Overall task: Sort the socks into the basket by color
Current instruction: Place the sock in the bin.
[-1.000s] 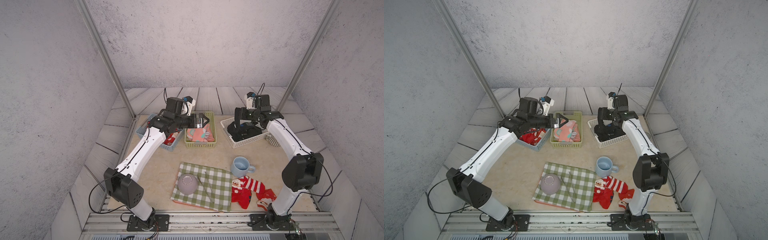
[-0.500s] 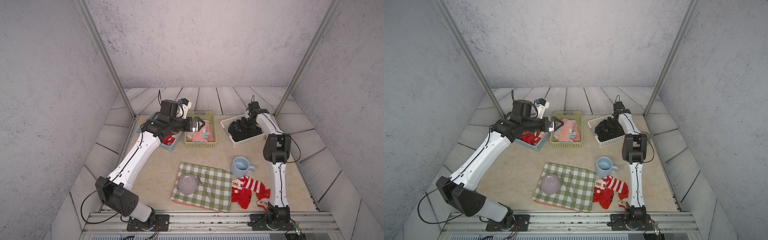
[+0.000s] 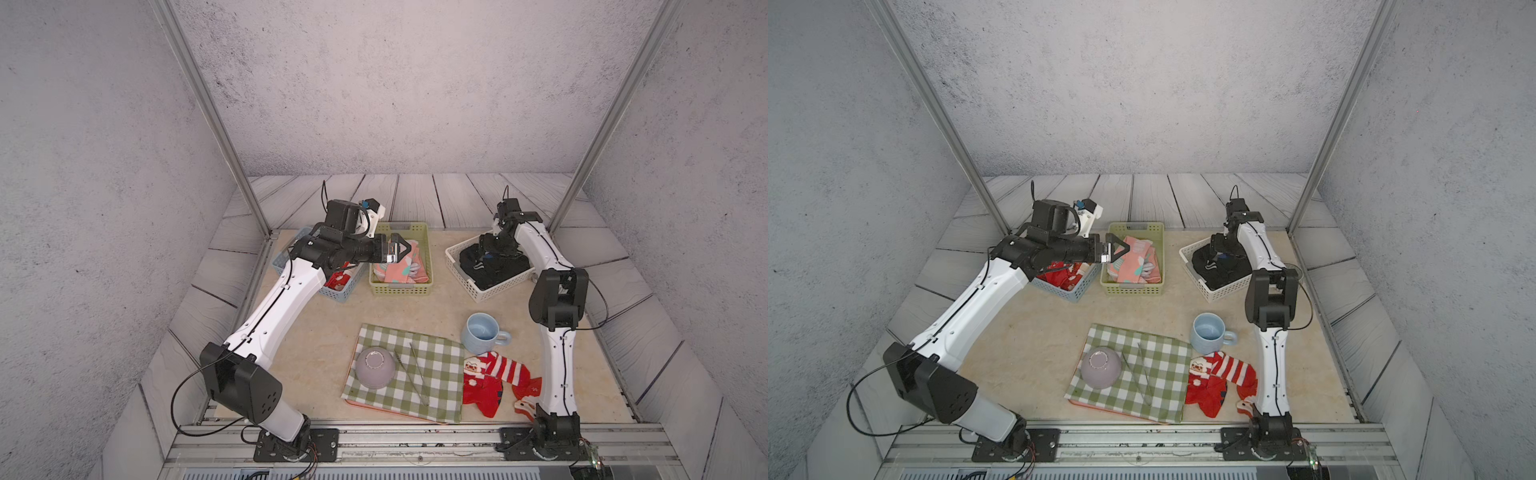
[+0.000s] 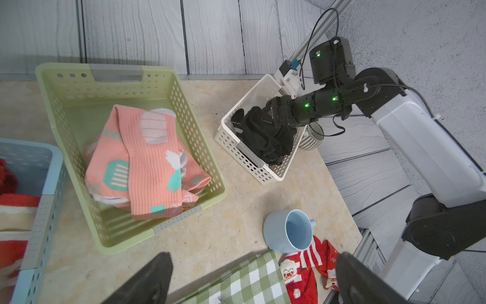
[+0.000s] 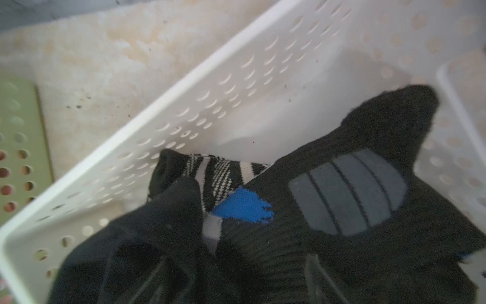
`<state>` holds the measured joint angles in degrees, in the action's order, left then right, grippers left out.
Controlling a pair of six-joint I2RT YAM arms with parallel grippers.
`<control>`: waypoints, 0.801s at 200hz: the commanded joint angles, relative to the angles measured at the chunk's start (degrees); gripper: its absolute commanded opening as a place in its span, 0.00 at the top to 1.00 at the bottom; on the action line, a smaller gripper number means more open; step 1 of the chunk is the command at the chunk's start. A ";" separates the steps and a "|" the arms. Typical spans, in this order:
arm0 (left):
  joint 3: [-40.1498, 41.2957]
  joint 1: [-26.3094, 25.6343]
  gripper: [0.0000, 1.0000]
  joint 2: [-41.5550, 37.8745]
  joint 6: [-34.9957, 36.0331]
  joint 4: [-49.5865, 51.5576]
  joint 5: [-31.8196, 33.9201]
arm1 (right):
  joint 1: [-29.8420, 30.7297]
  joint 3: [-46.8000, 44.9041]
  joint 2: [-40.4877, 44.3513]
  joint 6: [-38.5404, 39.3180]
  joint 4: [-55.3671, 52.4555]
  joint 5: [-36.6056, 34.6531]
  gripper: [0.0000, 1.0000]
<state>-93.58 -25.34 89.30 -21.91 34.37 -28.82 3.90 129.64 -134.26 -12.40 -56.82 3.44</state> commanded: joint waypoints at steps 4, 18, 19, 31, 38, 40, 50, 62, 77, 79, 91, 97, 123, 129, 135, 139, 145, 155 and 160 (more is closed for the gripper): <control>-0.54 0.43 0.00 0.15 -0.14 -1.23 -0.99 | -0.17 1.48 4.92 -0.56 -2.10 -1.15 0.17; -0.32 0.36 0.00 0.17 -0.09 -1.39 -1.19 | -0.13 3.19 5.01 -0.99 -3.80 -0.77 0.17; -0.26 0.37 0.00 0.18 -0.12 -1.40 -1.17 | -0.17 3.26 5.04 -1.02 -3.86 -0.70 0.17; 0.11 0.38 0.00 0.05 -0.22 -1.65 -1.23 | -0.12 2.82 5.68 -1.35 -4.06 0.05 0.17; 0.15 0.38 0.00 0.01 -0.31 -1.74 -1.21 | -0.08 1.91 6.41 -1.48 -3.65 0.42 0.17; 0.15 0.38 0.00 -0.06 -0.30 -1.76 -1.19 | -0.05 1.62 6.62 -1.48 -3.47 0.60 0.18; 0.37 0.38 0.00 -0.12 -0.38 -1.92 -1.31 | 0.08 -0.86 7.95 -1.49 -1.84 2.41 0.24; 0.62 0.39 0.00 -0.24 -0.44 -2.02 -1.33 | 0.21 -3.87 9.13 -1.72 1.18 6.18 0.35; 0.94 0.38 0.00 -0.26 -0.57 -2.44 -1.57 | 0.54 -5.53 8.40 -2.52 2.50 11.37 0.58; 0.94 0.38 0.00 -0.22 -0.58 -2.42 -1.59 | 0.75 -5.54 8.18 -2.53 2.54 11.82 0.60; 0.93 0.38 0.00 -0.09 -0.59 -2.55 -1.62 | 1.68 -5.85 6.95 -2.29 2.76 13.96 0.65; 0.94 0.43 0.00 -0.13 -0.61 -2.55 -1.65 | 2.40 -5.81 6.30 -2.04 2.64 14.34 0.67; 1.22 0.37 0.00 -0.47 -0.28 -2.09 -1.16 | 3.57 -5.35 2.79 -1.72 1.71 15.61 0.68; 1.46 0.38 0.00 -0.67 -0.18 -2.00 -0.85 | 3.57 -5.09 1.89 -1.91 1.22 15.30 0.68; 1.72 0.38 0.00 -0.91 0.04 -1.88 -0.54 | 3.54 -4.82 0.96 -1.97 0.70 14.76 0.68; 1.82 0.36 0.00 -1.03 0.12 -1.79 -0.37 | 3.61 -4.84 0.53 -2.00 0.45 14.36 0.68; 1.98 0.38 0.00 -1.22 0.35 -1.48 -0.14 | 3.55 -4.94 0.04 -2.18 0.44 13.79 0.68; 2.13 0.38 0.00 -1.53 0.65 -0.95 0.27 | 3.50 -5.32 -0.37 -2.52 0.73 12.80 0.67; 2.32 0.38 0.00 -1.67 0.83 -0.89 0.49 | 3.43 -5.29 -0.48 -2.64 0.82 12.57 0.66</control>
<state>-92.44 -25.34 89.27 -22.24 33.12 -29.47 8.01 124.36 -133.08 -14.48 -54.57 16.64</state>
